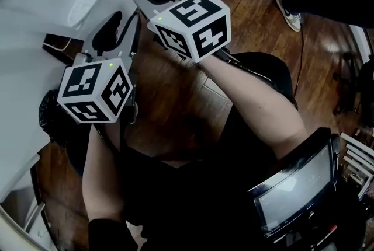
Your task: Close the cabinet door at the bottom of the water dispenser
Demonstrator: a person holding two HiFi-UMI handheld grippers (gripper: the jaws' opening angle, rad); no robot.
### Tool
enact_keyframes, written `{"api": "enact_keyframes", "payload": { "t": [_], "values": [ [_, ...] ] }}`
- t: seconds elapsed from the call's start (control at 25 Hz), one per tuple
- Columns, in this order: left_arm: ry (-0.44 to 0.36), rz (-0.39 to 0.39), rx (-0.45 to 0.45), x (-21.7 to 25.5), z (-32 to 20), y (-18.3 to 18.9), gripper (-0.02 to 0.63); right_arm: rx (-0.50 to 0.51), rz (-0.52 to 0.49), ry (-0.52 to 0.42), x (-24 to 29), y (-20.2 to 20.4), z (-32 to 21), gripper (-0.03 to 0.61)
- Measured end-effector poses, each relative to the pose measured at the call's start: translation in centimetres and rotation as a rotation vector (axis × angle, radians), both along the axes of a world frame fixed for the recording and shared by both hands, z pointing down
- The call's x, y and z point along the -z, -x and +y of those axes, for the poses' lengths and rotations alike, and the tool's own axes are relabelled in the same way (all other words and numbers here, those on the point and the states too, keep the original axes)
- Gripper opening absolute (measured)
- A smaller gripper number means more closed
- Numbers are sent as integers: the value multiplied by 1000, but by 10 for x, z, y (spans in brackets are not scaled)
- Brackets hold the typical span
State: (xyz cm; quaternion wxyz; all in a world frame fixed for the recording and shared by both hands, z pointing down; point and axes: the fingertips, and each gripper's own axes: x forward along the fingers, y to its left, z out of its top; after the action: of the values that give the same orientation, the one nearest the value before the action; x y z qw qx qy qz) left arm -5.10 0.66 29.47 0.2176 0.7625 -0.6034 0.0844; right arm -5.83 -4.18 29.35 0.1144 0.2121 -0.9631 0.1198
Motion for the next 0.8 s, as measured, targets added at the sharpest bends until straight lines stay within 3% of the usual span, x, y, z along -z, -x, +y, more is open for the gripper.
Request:
{"api": "enact_keyframes", "payload": {
  "t": [0.32,0.8],
  "values": [
    [-35,31,23,6,-3,11,169,-1,-20,-37,10,4,2,0],
    [0,39,7,-14,-4,-6,169,-24,-37,-2,6,-8,-4,0]
  ]
}}
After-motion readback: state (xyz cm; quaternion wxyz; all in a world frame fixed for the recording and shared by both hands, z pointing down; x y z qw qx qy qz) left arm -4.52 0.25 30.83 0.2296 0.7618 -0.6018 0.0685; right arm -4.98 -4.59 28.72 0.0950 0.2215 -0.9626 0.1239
